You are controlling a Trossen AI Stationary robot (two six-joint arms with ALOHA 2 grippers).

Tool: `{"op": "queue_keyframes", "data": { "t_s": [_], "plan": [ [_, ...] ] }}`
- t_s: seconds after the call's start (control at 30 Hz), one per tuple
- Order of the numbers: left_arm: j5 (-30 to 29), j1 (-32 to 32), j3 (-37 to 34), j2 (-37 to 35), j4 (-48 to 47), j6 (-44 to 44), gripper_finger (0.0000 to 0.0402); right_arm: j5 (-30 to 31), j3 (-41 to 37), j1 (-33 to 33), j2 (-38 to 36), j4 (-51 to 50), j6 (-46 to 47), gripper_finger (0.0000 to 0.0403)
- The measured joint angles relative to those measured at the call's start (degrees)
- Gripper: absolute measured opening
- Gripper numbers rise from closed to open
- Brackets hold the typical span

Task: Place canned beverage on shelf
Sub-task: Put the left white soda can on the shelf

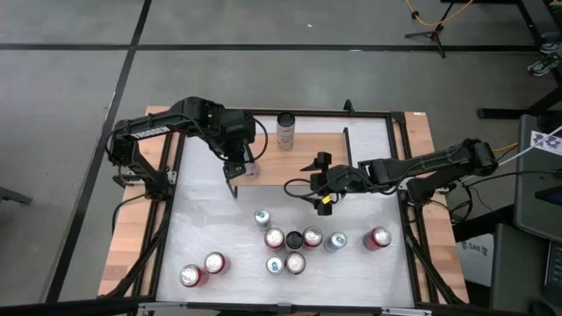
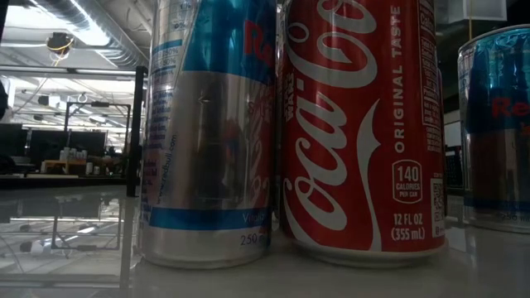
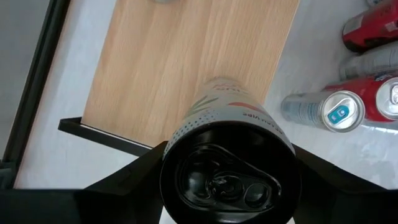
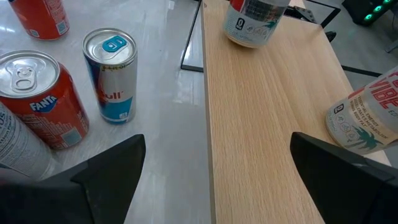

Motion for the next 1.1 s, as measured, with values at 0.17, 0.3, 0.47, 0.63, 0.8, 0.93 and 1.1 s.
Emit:
{"op": "queue_keyframes", "data": {
  "t_s": [0.17, 0.3, 0.47, 0.63, 0.8, 0.93, 1.1],
  "plan": [
    [0.0, 0.0, 0.0, 0.0, 0.0, 0.0, 0.0247, 0.0, 0.0, 0.0, 0.0, 0.0, 0.0, 0.0392],
    [0.0, 0.0, 0.0, 0.0, 0.0, -0.1, 0.0247, 0.0, 0.0, 0.0, 0.0, 0.0, 0.0, 0.0392],
    [0.0, 0.0, 0.0, 0.0, 0.0, -0.5, 0.0247, 0.0, 0.0, 0.0, 0.0, 0.0, 0.0, 0.0392],
    [0.0, 0.0, 0.0, 0.0, 0.0, -0.5, 0.0248, 0.0, 0.0, 0.0, 0.0, 0.0, 0.0, 0.0392],
    [0.0, 0.0, 0.0, 0.0, 0.0, -1.3, 0.0248, 0.0, 0.0, 0.0, 0.0, 0.0, 0.0, 0.0392],
    [-0.1, 0.0, -0.1, 0.0, 0.0, -2.0, 0.0265, 0.0, 0.0, 0.0, 0.0, 0.0, 0.0, 0.0392],
    [-0.2, 0.0, -0.1, -0.1, 0.0, -2.1, 0.0294, 0.0, 0.0, 0.0, 0.0, 0.0, 0.0, 0.0392]
  ]
}}
